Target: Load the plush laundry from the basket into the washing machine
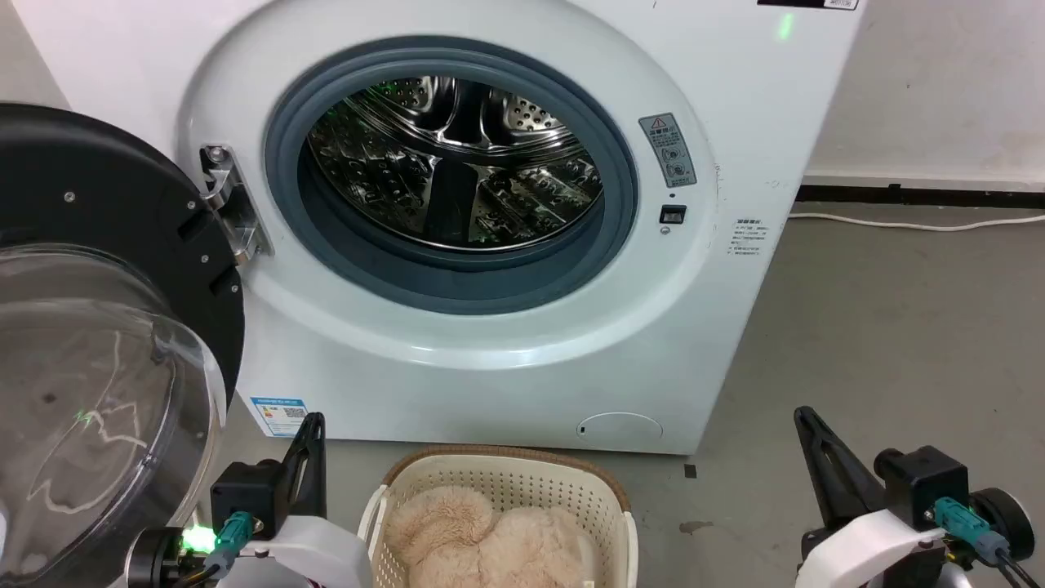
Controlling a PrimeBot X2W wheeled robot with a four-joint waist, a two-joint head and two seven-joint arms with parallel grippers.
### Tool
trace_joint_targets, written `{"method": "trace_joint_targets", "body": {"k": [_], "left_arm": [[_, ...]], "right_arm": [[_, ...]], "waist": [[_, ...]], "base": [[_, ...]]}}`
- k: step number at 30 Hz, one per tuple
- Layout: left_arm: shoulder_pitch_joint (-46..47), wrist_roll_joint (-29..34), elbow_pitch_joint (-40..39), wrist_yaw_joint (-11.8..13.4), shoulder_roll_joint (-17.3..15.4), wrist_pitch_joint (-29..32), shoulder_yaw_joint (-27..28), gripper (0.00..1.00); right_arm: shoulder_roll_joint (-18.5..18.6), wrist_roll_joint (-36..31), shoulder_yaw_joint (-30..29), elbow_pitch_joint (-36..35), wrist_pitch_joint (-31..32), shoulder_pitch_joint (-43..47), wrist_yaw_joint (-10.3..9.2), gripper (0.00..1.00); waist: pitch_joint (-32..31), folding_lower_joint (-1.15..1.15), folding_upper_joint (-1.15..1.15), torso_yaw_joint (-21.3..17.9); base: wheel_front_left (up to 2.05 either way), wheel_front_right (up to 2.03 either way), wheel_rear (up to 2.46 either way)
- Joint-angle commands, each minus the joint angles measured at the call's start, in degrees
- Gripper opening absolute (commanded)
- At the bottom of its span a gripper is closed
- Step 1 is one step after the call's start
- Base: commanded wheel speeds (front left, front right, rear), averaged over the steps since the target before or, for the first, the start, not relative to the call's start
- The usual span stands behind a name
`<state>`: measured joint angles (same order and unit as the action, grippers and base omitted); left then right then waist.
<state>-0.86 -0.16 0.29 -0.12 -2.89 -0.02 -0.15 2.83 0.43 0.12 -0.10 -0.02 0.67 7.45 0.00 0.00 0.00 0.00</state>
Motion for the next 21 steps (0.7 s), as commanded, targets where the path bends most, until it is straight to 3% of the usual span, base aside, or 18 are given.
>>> {"method": "trace_joint_targets", "body": {"k": [1,21], "left_arm": [[0.86,0.16,-0.29,0.12,0.02,0.02,0.15,0.0],[0.86,0.16,-0.29,0.12,0.02,0.02,0.15,0.0]], "right_arm": [[0.05,-0.43,-0.12,0.1,0.02,-0.67,0.03,0.0],[0.05,-0.43,-0.12,0.1,0.02,-0.67,0.03,0.0]], "waist": [[0.0,0.0,0.0,0.0],[0.0,0.0,0.0,0.0]], "base": [[0.0,0.0,0.0],[0.0,0.0,0.0]]}}
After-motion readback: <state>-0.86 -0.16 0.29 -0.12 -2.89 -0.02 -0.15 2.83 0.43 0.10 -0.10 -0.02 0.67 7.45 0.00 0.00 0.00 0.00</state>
